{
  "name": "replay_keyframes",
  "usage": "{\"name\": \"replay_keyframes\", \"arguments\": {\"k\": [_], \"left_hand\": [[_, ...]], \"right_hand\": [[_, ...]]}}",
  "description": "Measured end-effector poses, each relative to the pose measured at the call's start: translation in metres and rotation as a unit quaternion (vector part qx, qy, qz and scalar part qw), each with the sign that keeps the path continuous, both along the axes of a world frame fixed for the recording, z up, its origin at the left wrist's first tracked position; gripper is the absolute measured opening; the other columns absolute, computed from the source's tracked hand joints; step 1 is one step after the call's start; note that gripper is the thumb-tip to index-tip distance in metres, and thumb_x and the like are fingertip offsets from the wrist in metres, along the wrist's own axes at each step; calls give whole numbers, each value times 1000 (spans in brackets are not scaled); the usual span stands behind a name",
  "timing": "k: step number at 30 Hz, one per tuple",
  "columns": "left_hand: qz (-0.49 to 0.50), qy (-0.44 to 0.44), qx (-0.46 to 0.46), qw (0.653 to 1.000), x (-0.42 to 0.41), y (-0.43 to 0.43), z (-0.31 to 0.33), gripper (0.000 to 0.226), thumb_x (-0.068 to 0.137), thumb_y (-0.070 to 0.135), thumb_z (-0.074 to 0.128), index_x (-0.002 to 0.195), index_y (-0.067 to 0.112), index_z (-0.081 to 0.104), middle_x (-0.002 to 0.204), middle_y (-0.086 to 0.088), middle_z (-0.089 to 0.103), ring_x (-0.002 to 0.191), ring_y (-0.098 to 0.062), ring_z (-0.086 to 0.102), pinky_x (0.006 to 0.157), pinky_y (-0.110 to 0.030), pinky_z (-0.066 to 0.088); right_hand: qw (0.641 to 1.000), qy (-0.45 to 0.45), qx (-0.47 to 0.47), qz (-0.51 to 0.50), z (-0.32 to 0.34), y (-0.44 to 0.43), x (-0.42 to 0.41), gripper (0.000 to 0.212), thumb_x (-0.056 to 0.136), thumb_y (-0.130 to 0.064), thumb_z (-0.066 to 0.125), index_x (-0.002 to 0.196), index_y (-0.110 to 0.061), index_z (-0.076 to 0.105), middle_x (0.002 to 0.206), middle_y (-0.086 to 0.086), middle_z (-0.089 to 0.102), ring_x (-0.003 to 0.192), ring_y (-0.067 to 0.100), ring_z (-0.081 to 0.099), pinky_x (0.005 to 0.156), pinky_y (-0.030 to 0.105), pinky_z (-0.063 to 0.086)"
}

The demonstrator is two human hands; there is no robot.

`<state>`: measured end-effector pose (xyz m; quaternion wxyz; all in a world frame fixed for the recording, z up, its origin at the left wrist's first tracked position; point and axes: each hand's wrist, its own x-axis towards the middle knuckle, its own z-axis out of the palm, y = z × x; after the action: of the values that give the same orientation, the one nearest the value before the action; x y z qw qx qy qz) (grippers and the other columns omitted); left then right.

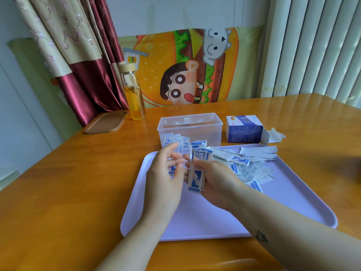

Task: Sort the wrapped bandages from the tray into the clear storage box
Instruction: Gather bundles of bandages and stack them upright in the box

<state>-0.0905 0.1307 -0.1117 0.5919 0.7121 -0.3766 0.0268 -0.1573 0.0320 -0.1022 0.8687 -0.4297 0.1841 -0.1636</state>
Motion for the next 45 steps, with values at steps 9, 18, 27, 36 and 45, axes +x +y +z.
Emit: {"name": "replay_keyframes", "arguments": {"k": [9, 18, 27, 36, 45], "left_hand": [[13, -18, 29, 999, 8, 1, -2, 63, 87, -7, 56, 123, 42, 39, 130, 17, 27, 106, 6, 49, 76, -8, 48], [-76, -54, 41, 995, -12, 0, 1, 95, 87, -6, 58, 130, 60, 4, 140, 32, -2, 113, 15, 43, 77, -4, 46], [-112, -24, 95, 989, 10, 18, 11, 92, 83, -7, 53, 129, 58, 7, 139, 27, 10, 133, 7, 18, 106, -20, 33], [-130, 37, 253, 958, 15, 46, -6, 55, 91, 12, 59, 137, 36, 40, 134, 15, 49, 113, -3, 54, 100, -23, 42], [-87, -47, 277, 956, 7, 51, -13, 50, 94, 10, 54, 136, 34, 43, 123, 16, 53, 99, -2, 54, 83, -11, 42]], "right_hand": [[997, 50, -62, -9, 2, -6, -1, 14, 96, -15, 48, 103, -11, 60, 71, 7, 64, 68, 17, 63, 58, 28, 49], [995, 91, -13, 37, 2, -8, 0, 30, 96, -14, 46, 121, -4, 58, 114, 16, 64, 92, 24, 62, 74, 31, 49], [854, 148, -499, 23, 27, -8, -10, 26, 93, -21, 47, 69, -13, 49, 64, 9, 53, 58, 21, 49, 56, 28, 39], [473, 198, -847, 138, 13, 19, -4, 26, 94, -33, 49, 117, -22, 53, 105, 5, 62, 96, 28, 59, 69, 32, 42], [509, 216, -825, 116, 11, 0, -36, 30, 79, -49, 66, 102, -30, 64, 96, -8, 64, 89, 15, 56, 70, 29, 45]]}}
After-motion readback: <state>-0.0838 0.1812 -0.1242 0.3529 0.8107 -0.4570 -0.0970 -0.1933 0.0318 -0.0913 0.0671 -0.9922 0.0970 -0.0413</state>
